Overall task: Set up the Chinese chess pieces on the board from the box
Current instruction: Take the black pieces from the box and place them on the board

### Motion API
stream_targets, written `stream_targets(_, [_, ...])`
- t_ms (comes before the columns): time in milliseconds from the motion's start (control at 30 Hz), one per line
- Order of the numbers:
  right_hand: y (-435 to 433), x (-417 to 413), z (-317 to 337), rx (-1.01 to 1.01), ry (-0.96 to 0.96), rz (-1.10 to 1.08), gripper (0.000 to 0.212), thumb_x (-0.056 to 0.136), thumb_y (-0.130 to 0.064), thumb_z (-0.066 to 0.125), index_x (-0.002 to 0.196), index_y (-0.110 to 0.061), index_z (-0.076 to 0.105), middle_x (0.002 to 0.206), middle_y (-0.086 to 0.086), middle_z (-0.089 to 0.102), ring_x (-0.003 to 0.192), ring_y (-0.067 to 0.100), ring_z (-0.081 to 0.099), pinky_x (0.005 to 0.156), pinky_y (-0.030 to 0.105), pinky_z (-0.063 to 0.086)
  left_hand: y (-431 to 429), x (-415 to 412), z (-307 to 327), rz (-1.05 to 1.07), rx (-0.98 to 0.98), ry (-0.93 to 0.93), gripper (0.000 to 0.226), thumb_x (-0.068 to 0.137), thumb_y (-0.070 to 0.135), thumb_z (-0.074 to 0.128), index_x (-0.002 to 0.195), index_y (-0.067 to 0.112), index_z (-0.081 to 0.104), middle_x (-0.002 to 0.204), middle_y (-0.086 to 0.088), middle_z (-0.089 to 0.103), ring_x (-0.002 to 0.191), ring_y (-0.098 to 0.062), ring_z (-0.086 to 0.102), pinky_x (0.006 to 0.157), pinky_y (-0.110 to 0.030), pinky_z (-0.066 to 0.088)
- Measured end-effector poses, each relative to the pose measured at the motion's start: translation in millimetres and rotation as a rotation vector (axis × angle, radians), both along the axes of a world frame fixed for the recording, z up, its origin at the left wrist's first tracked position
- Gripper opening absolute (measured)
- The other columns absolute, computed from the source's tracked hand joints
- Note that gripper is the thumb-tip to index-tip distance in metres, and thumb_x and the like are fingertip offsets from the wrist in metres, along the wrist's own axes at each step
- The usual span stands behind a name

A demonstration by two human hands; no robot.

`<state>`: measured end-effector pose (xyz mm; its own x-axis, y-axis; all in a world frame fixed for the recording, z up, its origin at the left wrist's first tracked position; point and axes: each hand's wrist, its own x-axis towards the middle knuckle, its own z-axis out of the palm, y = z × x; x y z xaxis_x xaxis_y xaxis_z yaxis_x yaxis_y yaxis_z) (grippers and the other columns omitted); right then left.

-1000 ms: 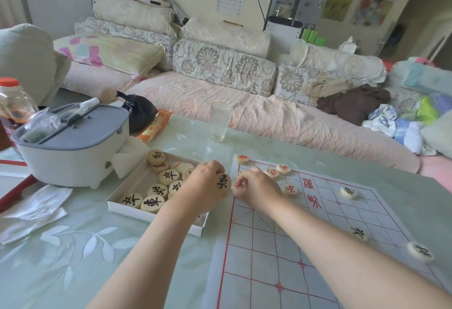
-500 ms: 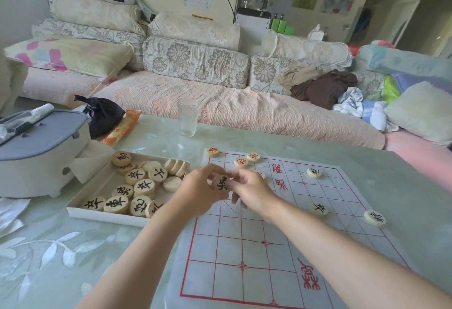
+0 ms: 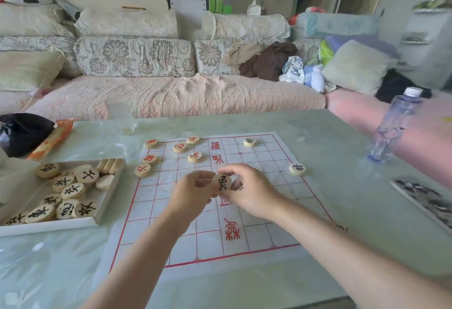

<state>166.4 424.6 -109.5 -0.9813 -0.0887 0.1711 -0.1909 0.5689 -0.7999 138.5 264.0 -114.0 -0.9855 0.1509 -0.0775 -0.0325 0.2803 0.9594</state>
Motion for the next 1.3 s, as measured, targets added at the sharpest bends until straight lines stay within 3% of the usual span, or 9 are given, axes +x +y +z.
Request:
stream_targets(167, [49.4, 11.5, -1.2, 0.046, 0.053, -0.044, 0.036, 0.080, -0.032, 0.081, 0.114, -0.034, 0.068, 0.108, -0.013, 0.060, 0.074, 0.000, 0.060, 0.073, 0.016, 0.048, 48.2, 12.4, 5.0, -0.015, -0.007, 0.044, 0.007, 0.088, 0.024, 0.066, 0.095, 0.023, 0.070, 0.072, 0.005, 0.073, 0.061, -0.008, 0.064, 0.055, -0.016, 0.051])
stream_targets(233, [70.2, 16.0, -1.9, 0.083, 0.056, -0.054, 0.029, 0.081, -0.033, 0.079, 0.109, -0.035, 0.069, 0.105, -0.014, 0.061, 0.072, -0.002, 0.058, 0.068, 0.010, 0.042, 69.3, 15.2, 5.6, -0.034, -0.014, 0.033, 0.009, 0.089, 0.026, 0.065, 0.097, 0.023, 0.069, 0.074, 0.004, 0.073, 0.056, -0.002, 0.062, 0.052, -0.014, 0.049])
stream_targets(300, [93.4, 22.2, -1.0, 0.104, 0.041, -0.083, 0.022, 0.082, -0.038, 0.077, 0.102, -0.032, 0.070, 0.096, -0.015, 0.063, 0.067, 0.000, 0.056, 0.062, 0.013, 0.041, 90.9, 15.0, 3.9, -0.078, -0.045, 0.033, 0.017, 0.091, 0.028, 0.062, 0.105, 0.021, 0.068, 0.080, 0.005, 0.073, 0.065, -0.004, 0.066, 0.061, -0.021, 0.056])
stream_targets(367, [120.1, 28.3, 1.1, 0.131, 0.027, -0.148, 0.022, 0.082, -0.044, 0.076, 0.098, -0.029, 0.071, 0.091, -0.016, 0.063, 0.065, 0.001, 0.056, 0.059, 0.013, 0.041, 112.1, 12.2, -0.4, -0.130, -0.165, 0.086, 0.023, 0.094, 0.026, 0.054, 0.116, 0.023, 0.062, 0.090, 0.006, 0.070, 0.077, -0.009, 0.068, 0.070, -0.033, 0.059])
stream_targets(467, [162.2, 32.4, -3.3, 0.195, -0.013, -0.265, 0.026, 0.080, -0.045, 0.075, 0.101, -0.031, 0.069, 0.101, -0.016, 0.062, 0.081, 0.000, 0.058, 0.071, 0.016, 0.042, 137.1, 10.5, -9.1, -0.261, -0.462, 0.253, 0.027, 0.095, 0.025, 0.049, 0.120, 0.032, 0.055, 0.104, 0.011, 0.062, 0.086, -0.007, 0.062, 0.067, -0.027, 0.053])
stream_targets(600, [195.8, 35.8, -19.0, 0.288, -0.093, -0.325, 0.031, 0.080, -0.042, 0.076, 0.106, -0.029, 0.067, 0.106, -0.010, 0.057, 0.102, 0.010, 0.058, 0.086, 0.025, 0.044, 156.5, 12.9, -25.3, -0.387, -0.772, 0.500, 0.036, 0.090, 0.038, 0.060, 0.125, 0.032, 0.057, 0.121, 0.009, 0.054, 0.116, -0.013, 0.046, 0.093, -0.029, 0.045])
stream_targets(700, [200.3, 40.0, -24.7, 0.365, -0.116, -0.314, 0.037, 0.083, -0.046, 0.072, 0.116, -0.030, 0.065, 0.112, -0.012, 0.058, 0.108, 0.010, 0.057, 0.094, 0.029, 0.045, 162.1, 16.4, -36.5, -0.426, -0.889, 0.524, 0.043, 0.088, 0.049, 0.056, 0.129, 0.034, 0.053, 0.128, 0.009, 0.046, 0.123, -0.015, 0.035, 0.101, -0.033, 0.038])
stream_targets(933, [198.4, 42.6, -22.9, 0.573, -0.216, -0.315, 0.046, 0.082, -0.051, 0.062, 0.125, -0.036, 0.055, 0.126, -0.012, 0.053, 0.118, 0.013, 0.055, 0.095, 0.030, 0.044, 159.5, 20.9, -46.2, -0.409, -0.860, 0.555, 0.045, 0.091, 0.051, 0.049, 0.133, 0.033, 0.048, 0.133, 0.010, 0.042, 0.123, -0.014, 0.034, 0.104, -0.031, 0.032])
stream_targets(1300, [121.2, 30.1, -3.9, 0.402, -0.052, -0.196, 0.022, 0.092, -0.032, 0.057, 0.114, -0.032, 0.062, 0.105, -0.015, 0.059, 0.096, 0.006, 0.056, 0.081, 0.026, 0.045, 88.8, 4.8, -26.4, -0.270, -0.788, 0.551, 0.034, 0.092, 0.043, 0.054, 0.123, 0.030, 0.054, 0.118, 0.008, 0.052, 0.113, -0.013, 0.044, 0.088, -0.029, 0.043])
